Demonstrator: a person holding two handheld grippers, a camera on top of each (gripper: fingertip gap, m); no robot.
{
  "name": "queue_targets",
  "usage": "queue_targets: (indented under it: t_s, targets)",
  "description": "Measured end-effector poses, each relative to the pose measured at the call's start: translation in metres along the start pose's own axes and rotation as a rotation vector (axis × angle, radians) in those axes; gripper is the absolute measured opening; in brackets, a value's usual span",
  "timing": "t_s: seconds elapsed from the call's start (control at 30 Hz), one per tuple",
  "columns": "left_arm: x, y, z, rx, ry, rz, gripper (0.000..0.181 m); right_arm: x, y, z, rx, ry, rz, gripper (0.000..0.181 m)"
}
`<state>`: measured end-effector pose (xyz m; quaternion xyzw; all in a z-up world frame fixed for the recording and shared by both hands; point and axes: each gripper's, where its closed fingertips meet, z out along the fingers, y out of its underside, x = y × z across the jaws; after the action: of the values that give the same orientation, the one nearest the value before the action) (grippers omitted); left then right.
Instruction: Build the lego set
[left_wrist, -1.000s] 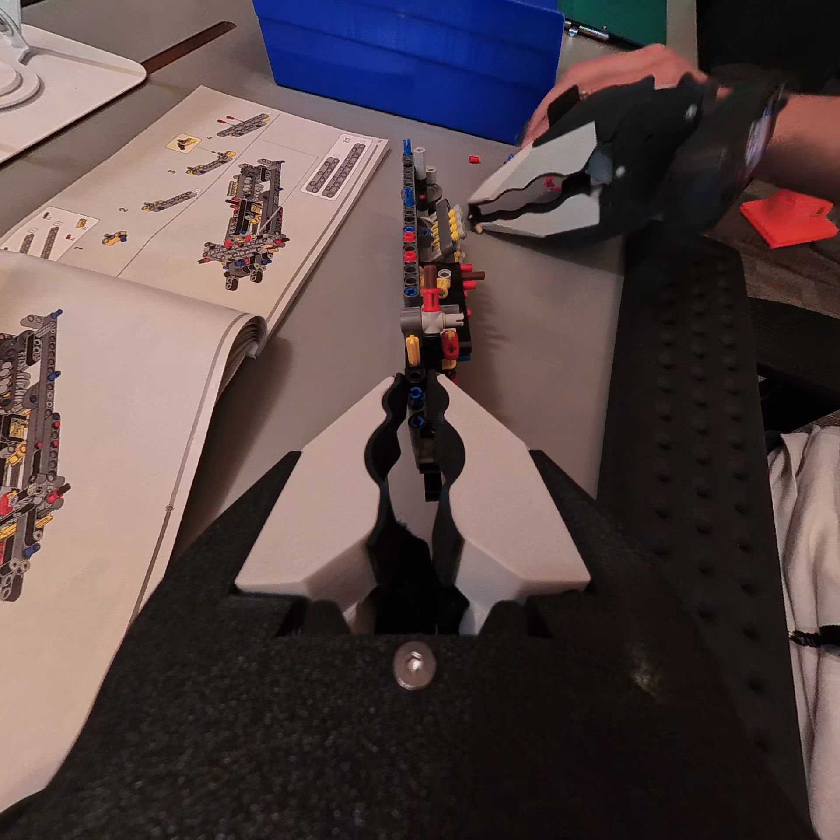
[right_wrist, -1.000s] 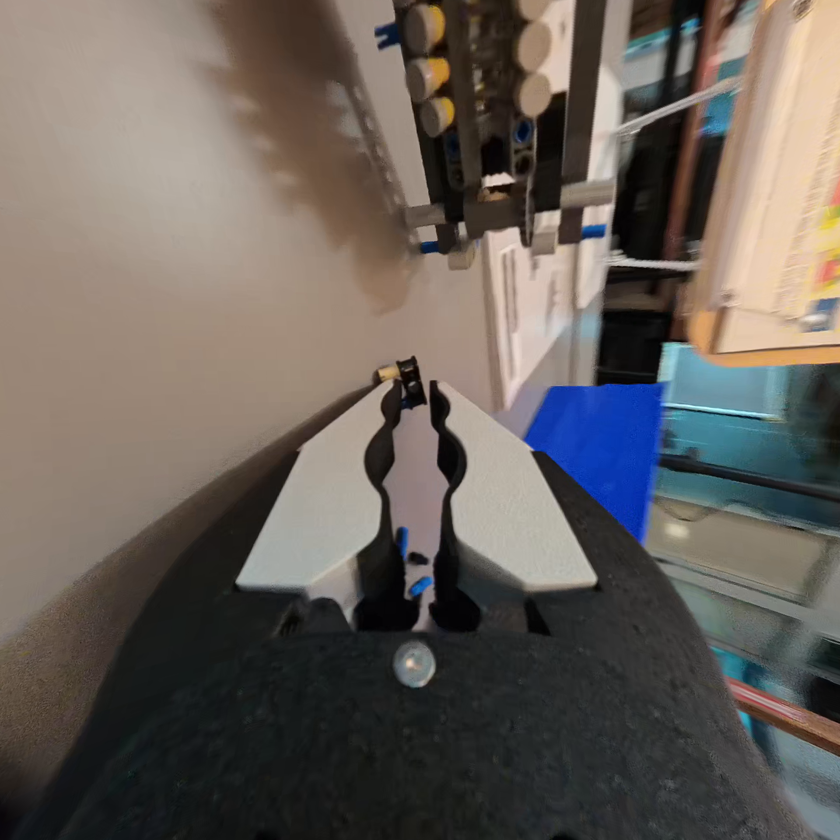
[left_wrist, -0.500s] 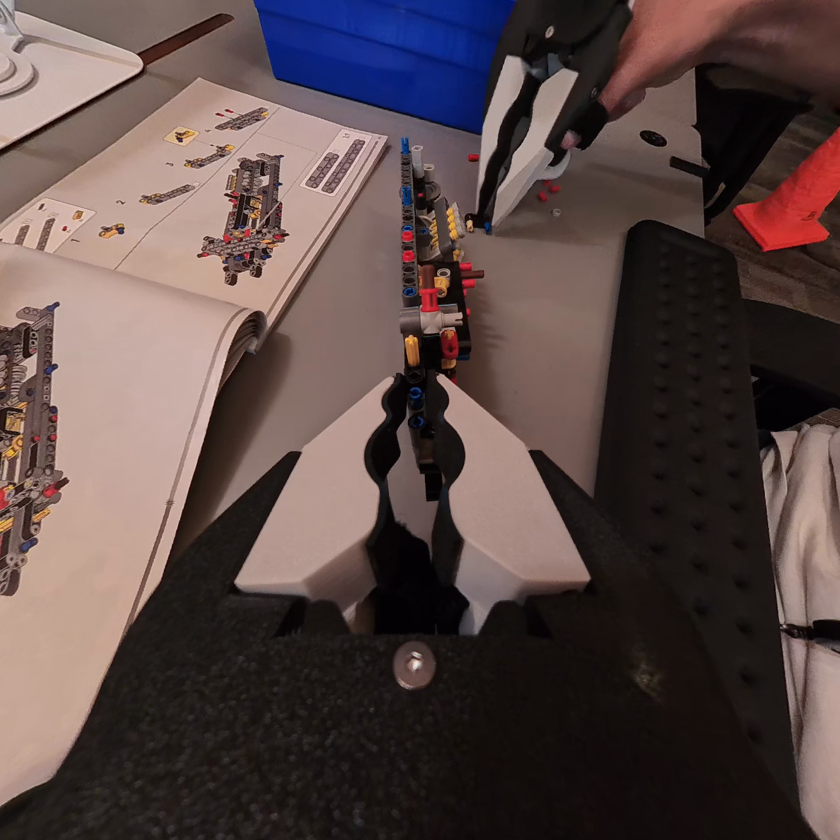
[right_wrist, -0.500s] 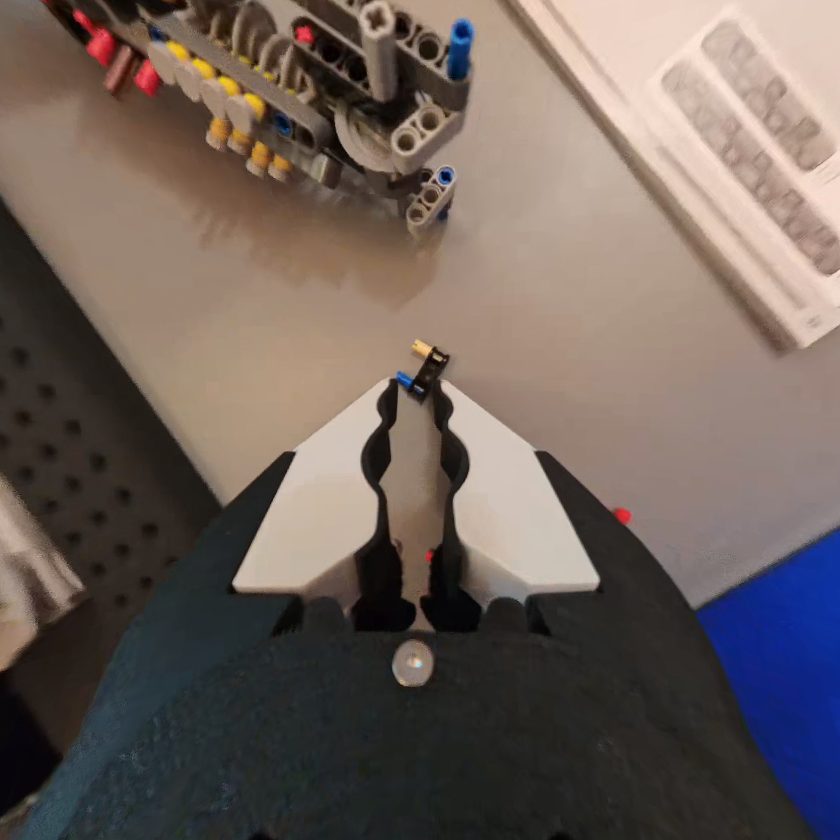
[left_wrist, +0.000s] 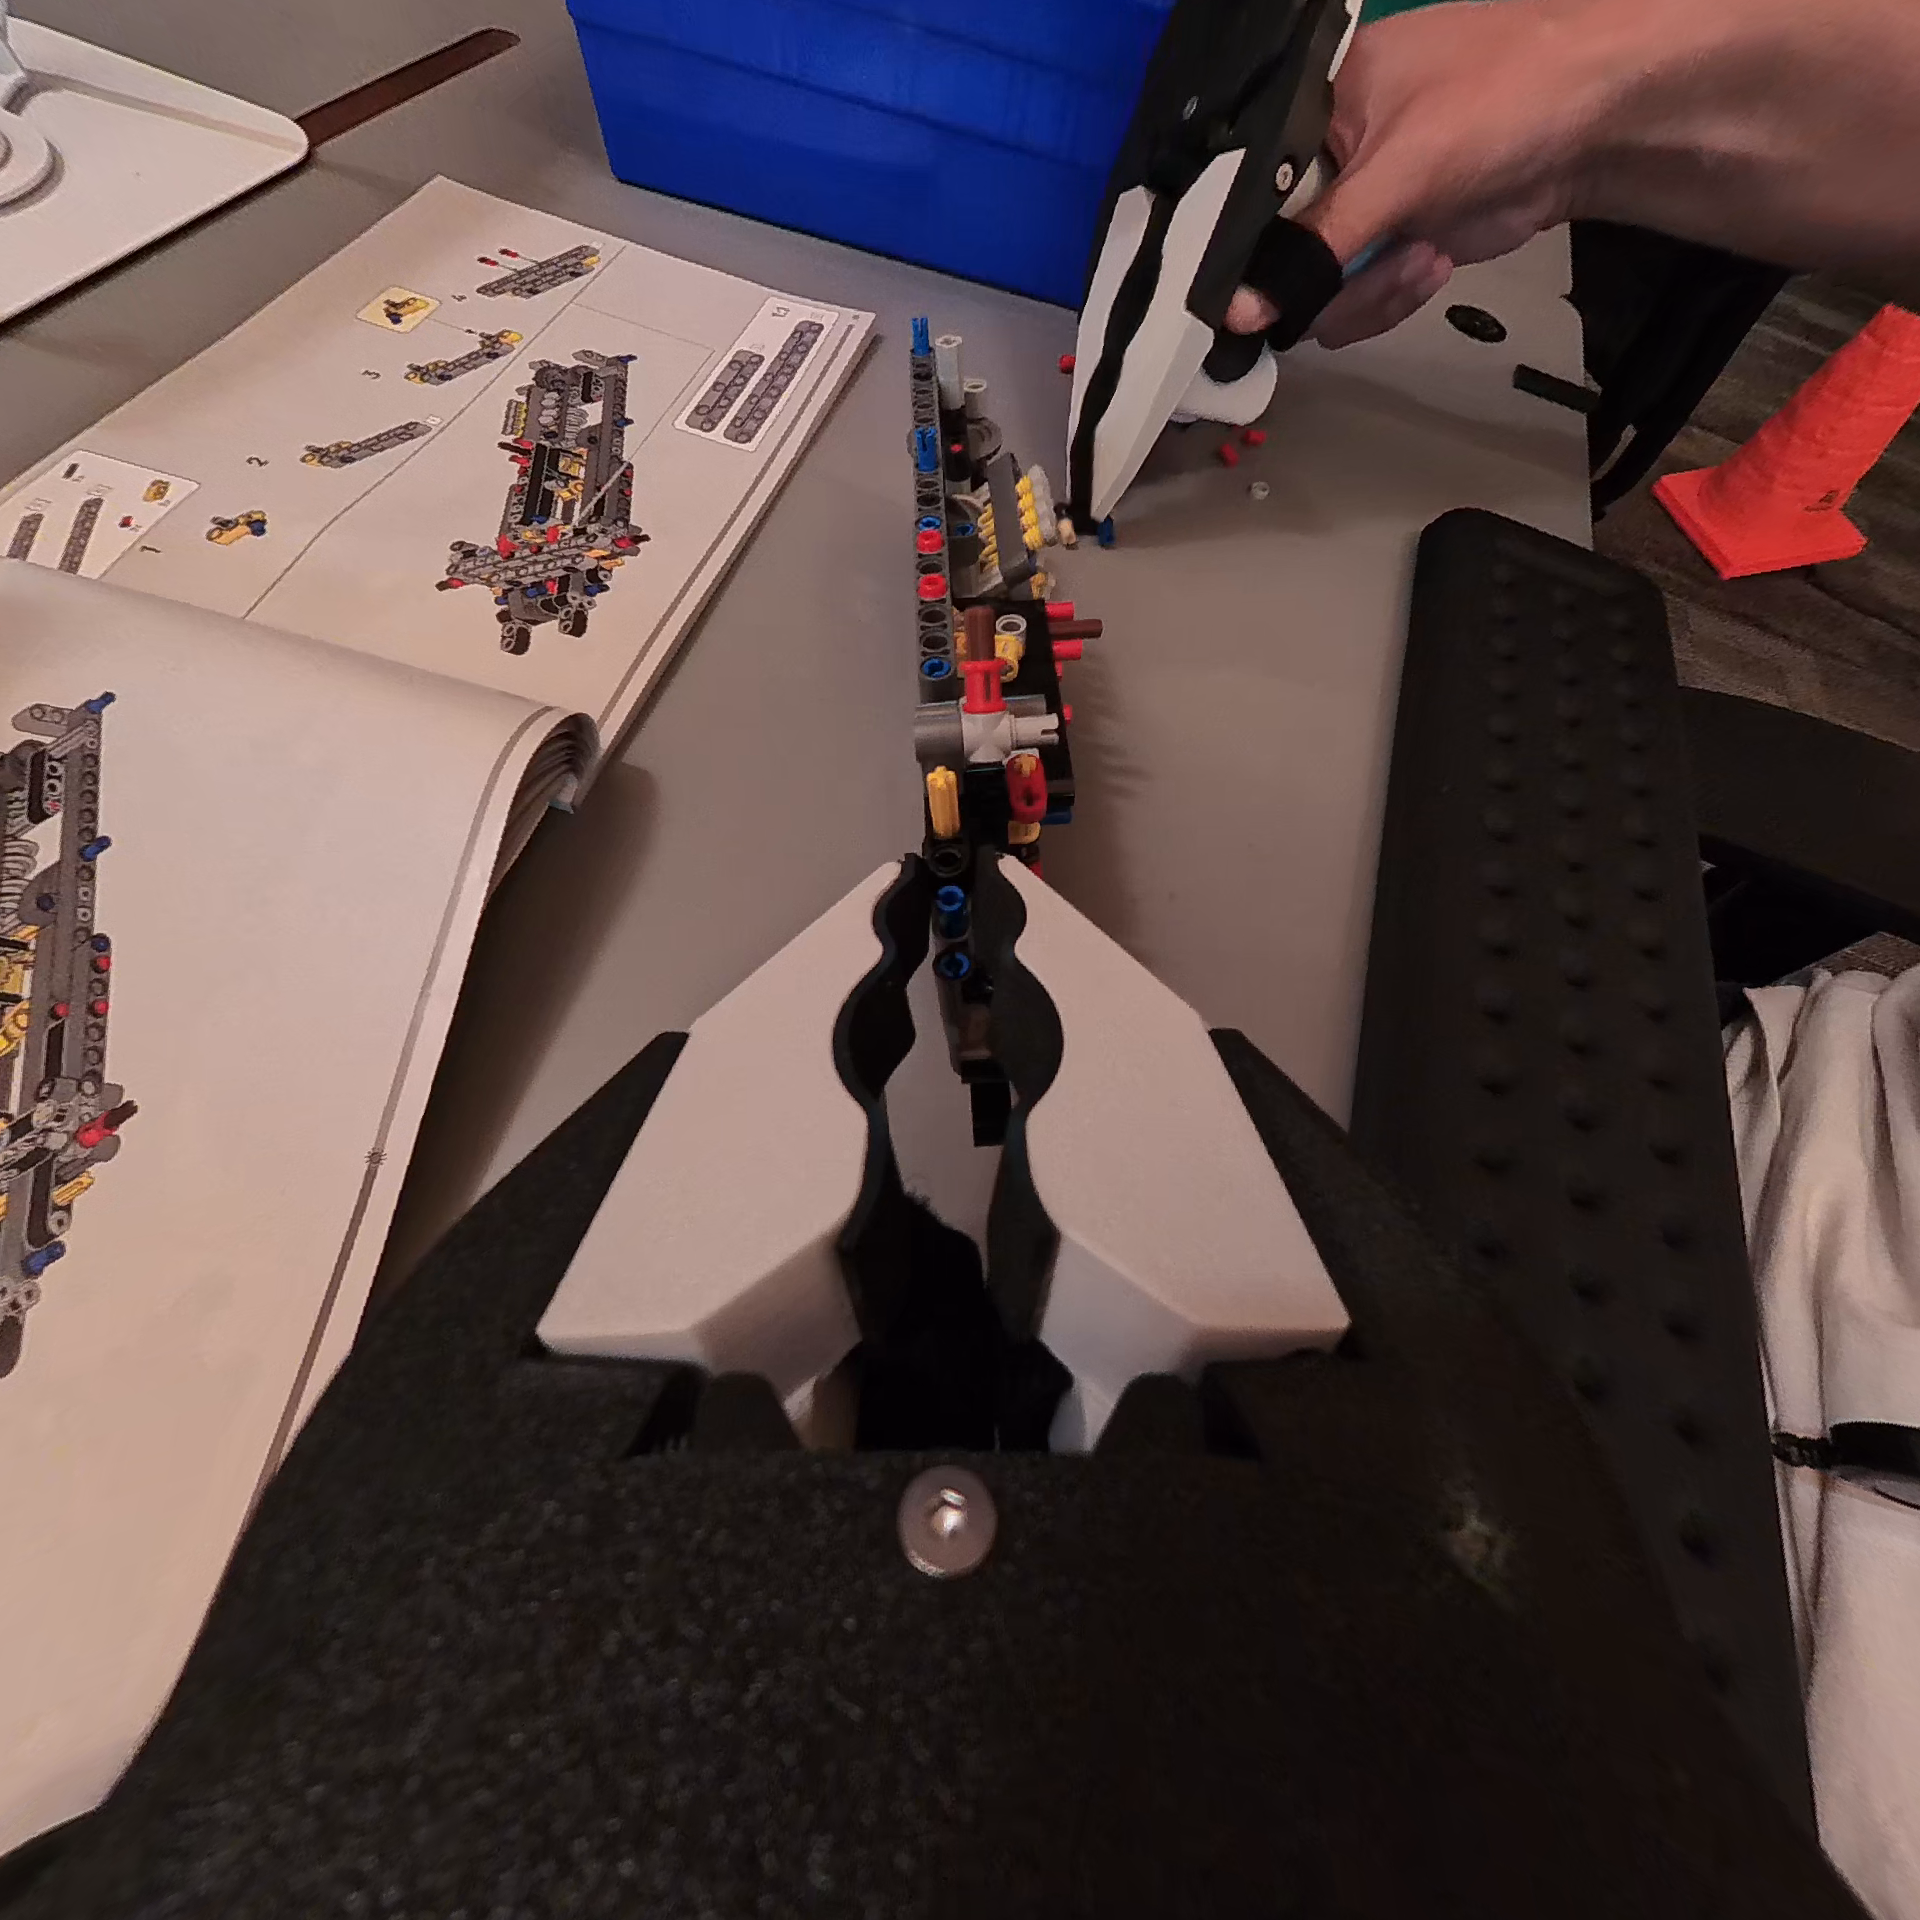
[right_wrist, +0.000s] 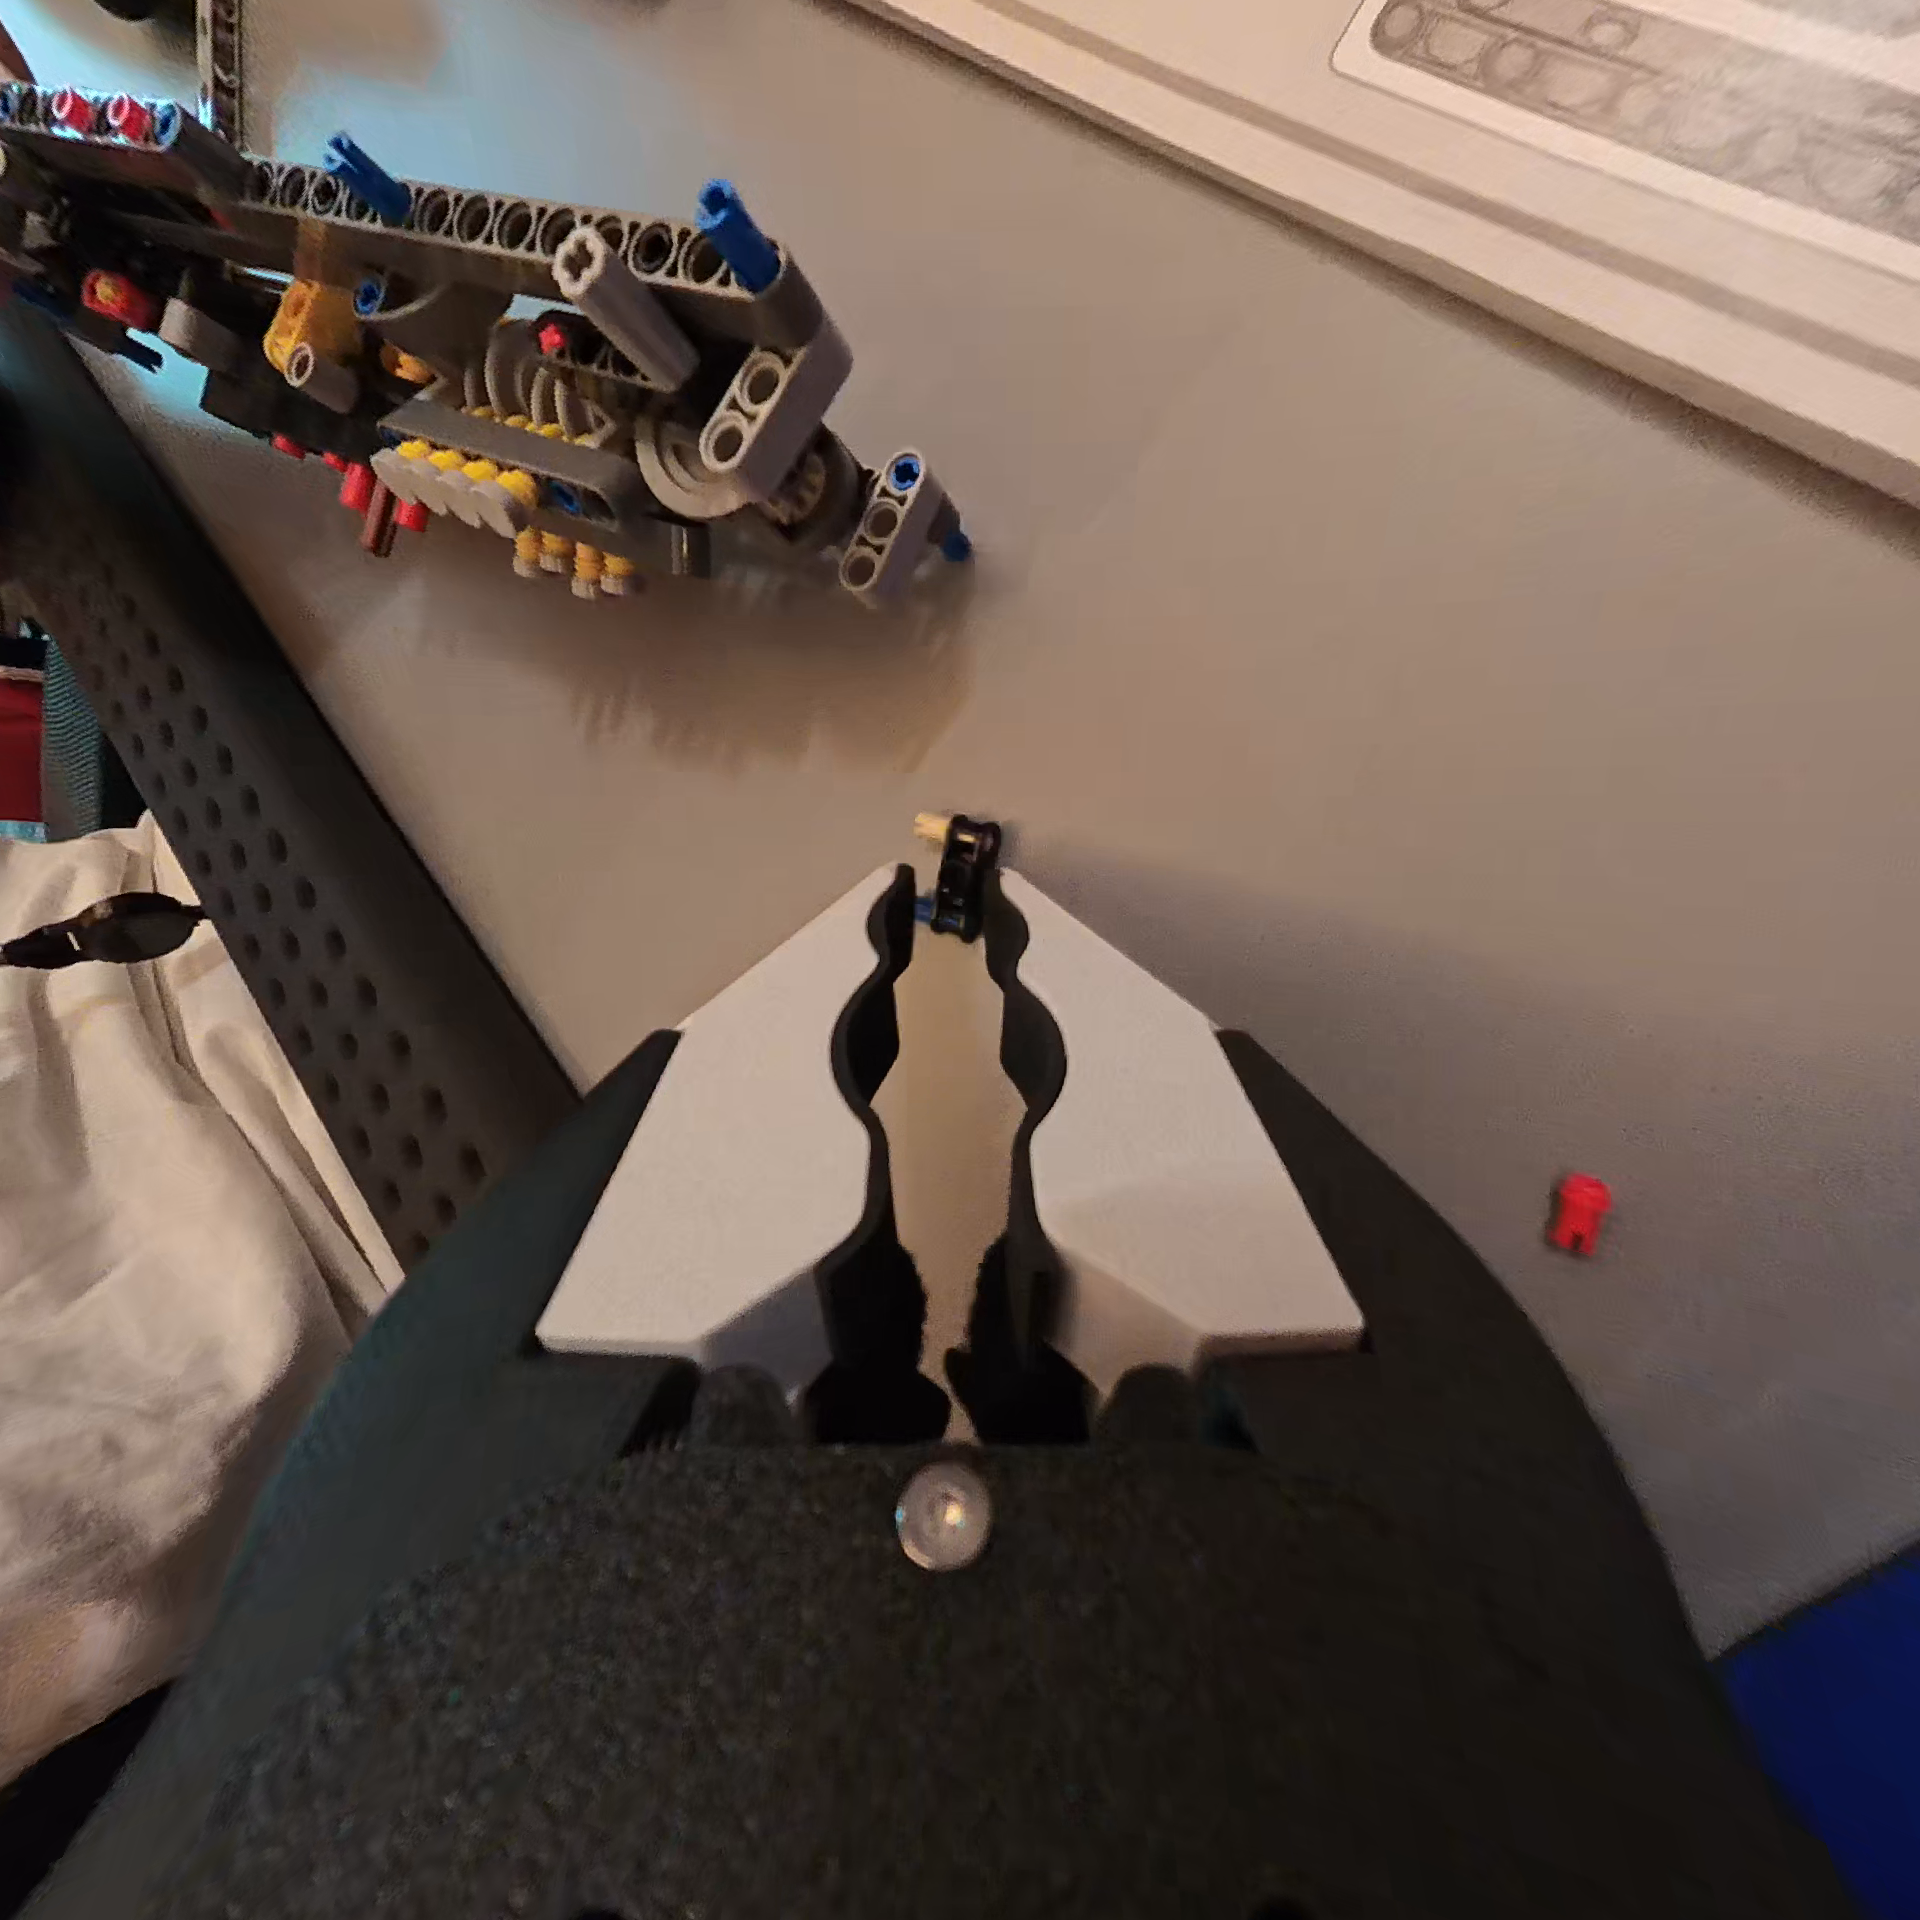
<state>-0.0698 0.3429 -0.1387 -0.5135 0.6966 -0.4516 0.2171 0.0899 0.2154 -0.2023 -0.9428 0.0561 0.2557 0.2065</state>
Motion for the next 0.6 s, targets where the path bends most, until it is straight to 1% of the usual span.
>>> queue_targets:
  t_s: [0.1, 0.17, 0.2, 0.23, 0.3, 0.43, 0.47, 0.5, 0.6]
  targets:
    - [0.0, 0.0, 0.0, 0.0, -0.001, 0.001, 0.006, -0.004, -0.001, 0.005, -0.011, 0.016, -0.011, 0.007]
    - [0.0, 0.0, 0.0, 0.001, -0.001, 0.0, 0.006, -0.006, -0.001, 0.006, -0.021, 0.083, -0.081, 0.007]
    - [0.0, 0.0, 0.0, 0.001, -0.001, -0.002, 0.006, -0.005, -0.002, 0.006, -0.026, 0.144, -0.142, 0.006]
    - [0.0, 0.0, 0.0, 0.001, -0.001, -0.003, 0.006, -0.001, -0.005, 0.004, -0.024, 0.238, -0.211, 0.006]
    - [0.0, 0.0, 0.0, 0.002, 0.0, -0.005, 0.006, 0.009, -0.014, -0.005, -0.015, 0.473, -0.39, 0.006]
    - [0.0, 0.0, 0.0, 0.002, 0.0, -0.005, 0.006, 0.033, -0.032, -0.029, -0.043, 0.983, -0.826, 0.006]
    - [0.0, 0.0, 0.0, 0.002, -0.001, -0.004, 0.006, 0.038, -0.033, -0.031, -0.063, 1.065, -0.918, 0.006]
    - [0.0, 0.0, 0.0, 0.002, -0.002, -0.002, 0.006, 0.042, -0.031, -0.029, -0.08, 1.108, -0.981, 0.006]
    - [0.0, 0.0, 0.0, 0.002, -0.004, -0.002, 0.006, 0.048, -0.031, -0.028, -0.069, 1.179, -1.067, 0.006]
